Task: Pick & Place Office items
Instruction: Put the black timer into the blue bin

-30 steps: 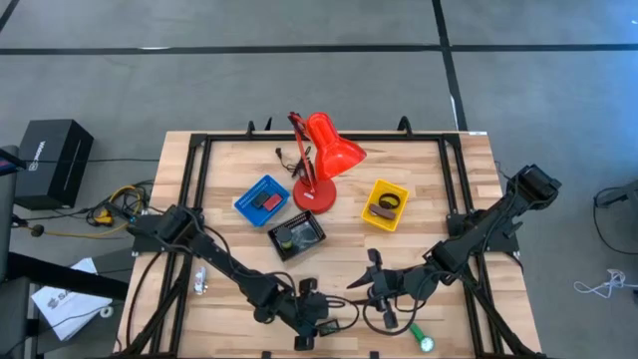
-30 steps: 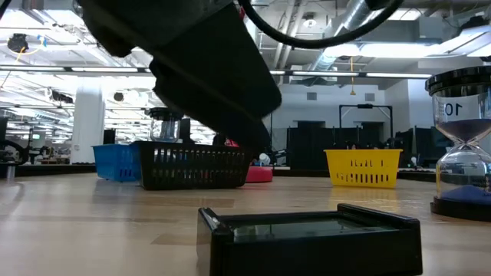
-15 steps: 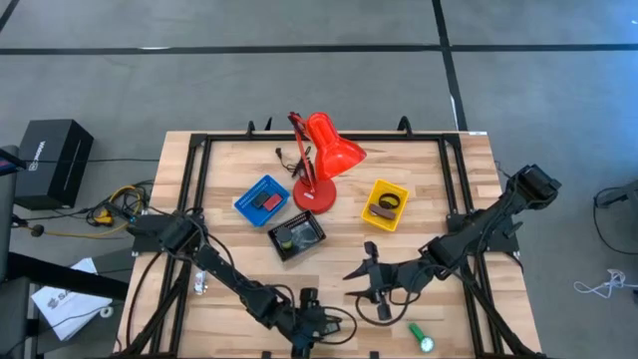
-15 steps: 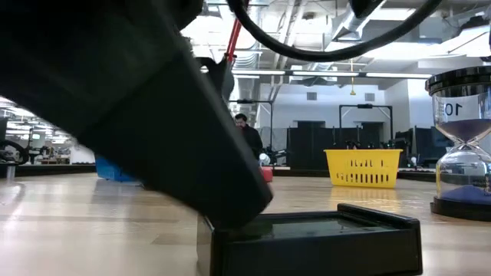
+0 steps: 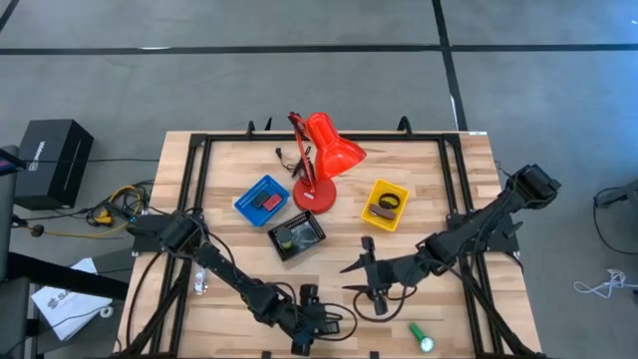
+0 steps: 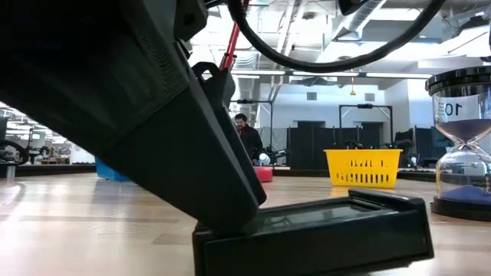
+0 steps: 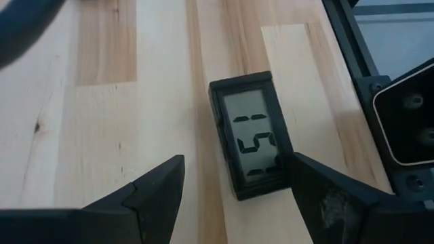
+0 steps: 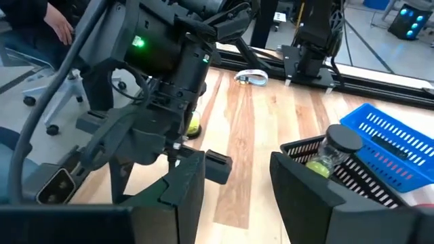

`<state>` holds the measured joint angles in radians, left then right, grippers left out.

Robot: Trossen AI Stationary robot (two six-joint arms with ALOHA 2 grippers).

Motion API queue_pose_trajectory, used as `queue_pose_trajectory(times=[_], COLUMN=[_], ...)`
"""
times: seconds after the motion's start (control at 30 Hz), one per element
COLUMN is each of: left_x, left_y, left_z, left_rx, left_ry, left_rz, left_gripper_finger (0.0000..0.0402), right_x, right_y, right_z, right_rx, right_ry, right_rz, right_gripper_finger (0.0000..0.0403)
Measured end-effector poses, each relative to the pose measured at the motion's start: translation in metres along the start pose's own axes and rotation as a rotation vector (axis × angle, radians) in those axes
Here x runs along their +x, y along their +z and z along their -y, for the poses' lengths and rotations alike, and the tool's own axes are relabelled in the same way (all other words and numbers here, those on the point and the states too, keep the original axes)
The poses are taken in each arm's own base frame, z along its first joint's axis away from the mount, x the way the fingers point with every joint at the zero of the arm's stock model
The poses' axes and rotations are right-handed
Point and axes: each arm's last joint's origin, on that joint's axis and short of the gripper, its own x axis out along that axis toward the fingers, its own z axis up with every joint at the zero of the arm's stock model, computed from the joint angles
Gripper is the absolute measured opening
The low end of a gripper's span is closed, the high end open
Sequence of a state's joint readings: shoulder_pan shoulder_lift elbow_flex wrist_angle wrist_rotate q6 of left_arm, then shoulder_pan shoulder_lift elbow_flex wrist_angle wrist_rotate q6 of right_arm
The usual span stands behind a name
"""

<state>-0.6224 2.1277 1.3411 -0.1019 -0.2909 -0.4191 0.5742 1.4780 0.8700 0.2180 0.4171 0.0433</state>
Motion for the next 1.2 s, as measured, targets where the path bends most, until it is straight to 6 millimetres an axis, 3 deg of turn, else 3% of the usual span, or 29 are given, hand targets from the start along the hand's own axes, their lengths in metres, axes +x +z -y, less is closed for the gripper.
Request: queue_pose_trajectory(times=[0.33, 0.6, 0.83, 1.2], left_x=[0.004, -0.013, 0.002, 0.009], left_y=[0.011, 0.027, 0.012, 0.005], left_z=[-0.030, -0.033, -0.027, -0.040], left_rx=[-0.044, -0.048, -0.029, -0.043], left_ry=[0.052, 0.026, 0.006, 0.034], left_rz=[-0.028, 0.027, -0.020, -0.039], left_gripper_finger=[0.0227, 0.0215, 0.0223, 0.0217], right_x=[0.003, 0.003, 0.002, 0.002], right_y=[0.000, 0.000, 0.000, 0.000], right_z=[0.008, 0.007, 0.005, 0.005], right_rx=[0.008, 0.008, 0.007, 0.008], right_ry=[-0.026, -0.021, -0.015, -0.014], right_rz=[-0.004, -0.006, -0.002, -0.002], right_gripper_finger=[0.0159, 0.0159, 0.0159, 0.0159])
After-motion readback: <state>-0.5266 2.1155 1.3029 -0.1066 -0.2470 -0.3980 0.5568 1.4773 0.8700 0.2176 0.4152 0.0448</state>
